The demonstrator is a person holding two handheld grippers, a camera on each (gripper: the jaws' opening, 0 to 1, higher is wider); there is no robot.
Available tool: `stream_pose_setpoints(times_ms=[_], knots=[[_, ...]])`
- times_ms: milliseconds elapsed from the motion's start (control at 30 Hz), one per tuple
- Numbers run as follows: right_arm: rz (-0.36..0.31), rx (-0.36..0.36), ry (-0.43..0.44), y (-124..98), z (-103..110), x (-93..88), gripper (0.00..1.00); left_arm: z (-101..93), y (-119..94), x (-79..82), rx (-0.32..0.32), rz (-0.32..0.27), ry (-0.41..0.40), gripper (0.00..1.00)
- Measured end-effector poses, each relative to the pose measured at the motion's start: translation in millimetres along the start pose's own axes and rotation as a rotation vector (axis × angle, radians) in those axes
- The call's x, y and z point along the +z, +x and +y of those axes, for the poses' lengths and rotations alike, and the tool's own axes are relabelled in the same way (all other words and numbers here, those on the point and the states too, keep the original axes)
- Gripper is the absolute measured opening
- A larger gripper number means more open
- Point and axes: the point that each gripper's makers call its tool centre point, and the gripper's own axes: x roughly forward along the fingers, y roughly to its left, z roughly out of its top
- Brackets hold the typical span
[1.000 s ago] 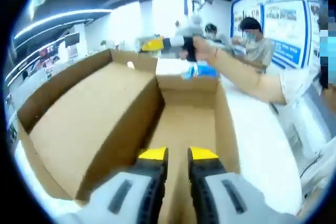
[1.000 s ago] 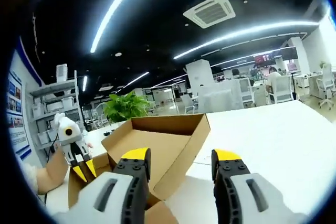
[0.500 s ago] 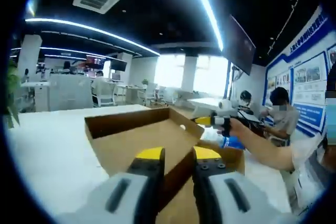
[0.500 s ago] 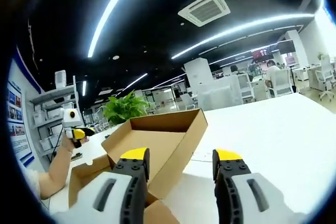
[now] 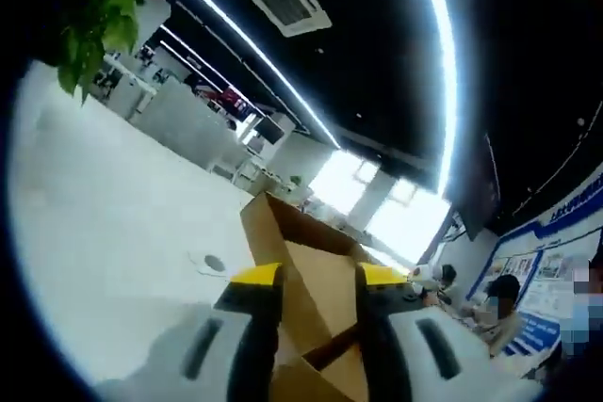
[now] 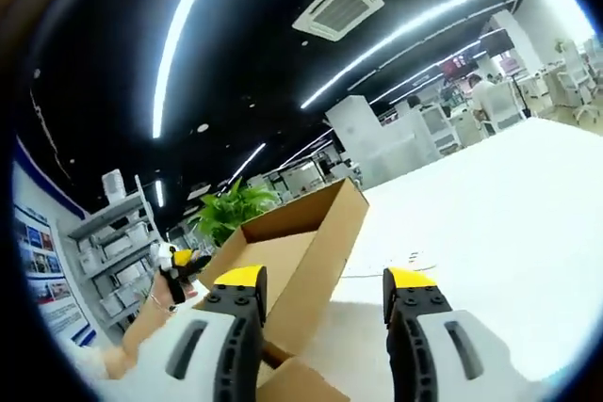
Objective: Operate the shoe box by opening the lid, removing the specified soft item, and placing it in the target area until the item is outside and the box remains undamaged.
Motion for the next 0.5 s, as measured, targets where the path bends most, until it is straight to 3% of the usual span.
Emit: stream_pose_setpoints(times_ms=[100,333,500], knots=[[0.000,0.004,0.045,-0.1,-1.9,-1.6,0.51,9.7,2.5,-3.8,0.015,0.002,-0.014,0.33],[0.026,0.034,0.106,2.3,0.8,-7.9,0.51,20.7,3.3,-19.4,0.001,0.025,-0.154,0.35],[0.036,0.074,0.174,2.7,8.0,-12.6,0.44,12.0,8.3,-28.7,-0.043,0.055,-0.202,0.36]])
